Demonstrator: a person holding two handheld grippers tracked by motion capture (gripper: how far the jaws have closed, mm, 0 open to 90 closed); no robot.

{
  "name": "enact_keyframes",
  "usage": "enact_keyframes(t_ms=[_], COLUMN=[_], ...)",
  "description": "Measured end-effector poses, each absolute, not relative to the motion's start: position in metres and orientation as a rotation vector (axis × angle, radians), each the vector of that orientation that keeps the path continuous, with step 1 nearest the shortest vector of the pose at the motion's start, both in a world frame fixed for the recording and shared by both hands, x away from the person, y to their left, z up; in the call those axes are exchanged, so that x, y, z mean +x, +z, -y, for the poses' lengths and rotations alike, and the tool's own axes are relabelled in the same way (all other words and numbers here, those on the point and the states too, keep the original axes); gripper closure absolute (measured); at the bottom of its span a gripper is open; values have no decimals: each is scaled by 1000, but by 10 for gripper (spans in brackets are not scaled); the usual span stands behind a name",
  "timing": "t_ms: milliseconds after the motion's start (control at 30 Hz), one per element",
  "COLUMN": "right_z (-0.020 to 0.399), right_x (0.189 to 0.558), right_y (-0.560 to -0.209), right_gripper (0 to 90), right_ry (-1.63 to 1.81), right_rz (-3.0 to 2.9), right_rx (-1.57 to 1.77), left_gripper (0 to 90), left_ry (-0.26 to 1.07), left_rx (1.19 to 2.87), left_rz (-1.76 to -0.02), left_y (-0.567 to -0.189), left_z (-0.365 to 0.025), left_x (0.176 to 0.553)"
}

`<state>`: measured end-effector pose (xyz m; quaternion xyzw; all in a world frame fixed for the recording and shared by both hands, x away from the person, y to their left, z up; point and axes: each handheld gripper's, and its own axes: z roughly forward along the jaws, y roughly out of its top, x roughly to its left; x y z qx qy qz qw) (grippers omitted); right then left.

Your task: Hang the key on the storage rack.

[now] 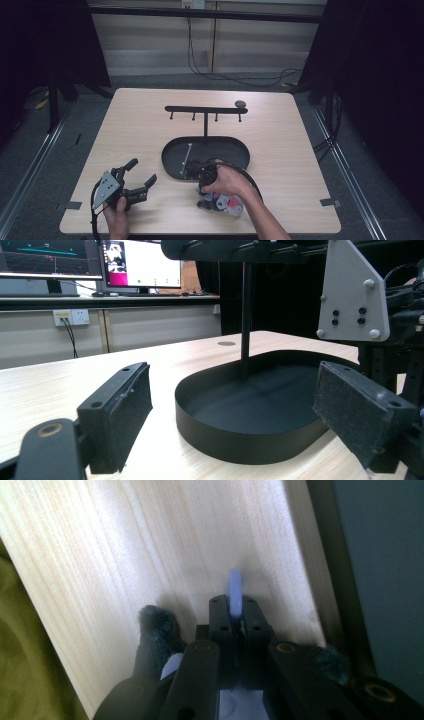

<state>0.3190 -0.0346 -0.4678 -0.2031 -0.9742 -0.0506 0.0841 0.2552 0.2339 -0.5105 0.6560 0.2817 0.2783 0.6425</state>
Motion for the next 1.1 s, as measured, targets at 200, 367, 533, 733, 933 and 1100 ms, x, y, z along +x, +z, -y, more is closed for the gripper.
enact_keyframes(t_ms=[200,367,533,733,933,1100], right_z=[40,47,55,62,67,71], right_x=[325,325,322,320,317,316], right_y=[-463,-453,-445,-437,-421,-415], right_gripper=[873,873,873,873,874,874], right_ry=[-217,-267,-288,-308,-323,-332], right_rz=[2875,2870,2863,2868,2912,2899], right_rx=[-655,-621,-628,-628,-605,-588], left_gripper=[152,152,152,153,152,152], left_ry=[634,634,634,634,635,634], left_rx=[1495,1495,1495,1495,1495,1495], left_rz=[-642,-641,-642,-641,-642,-641], left_y=[-510,-510,-510,-510,-510,-510], left_z=[-234,-234,-234,-234,-234,-234], left_x=[255,255,255,255,255,255])
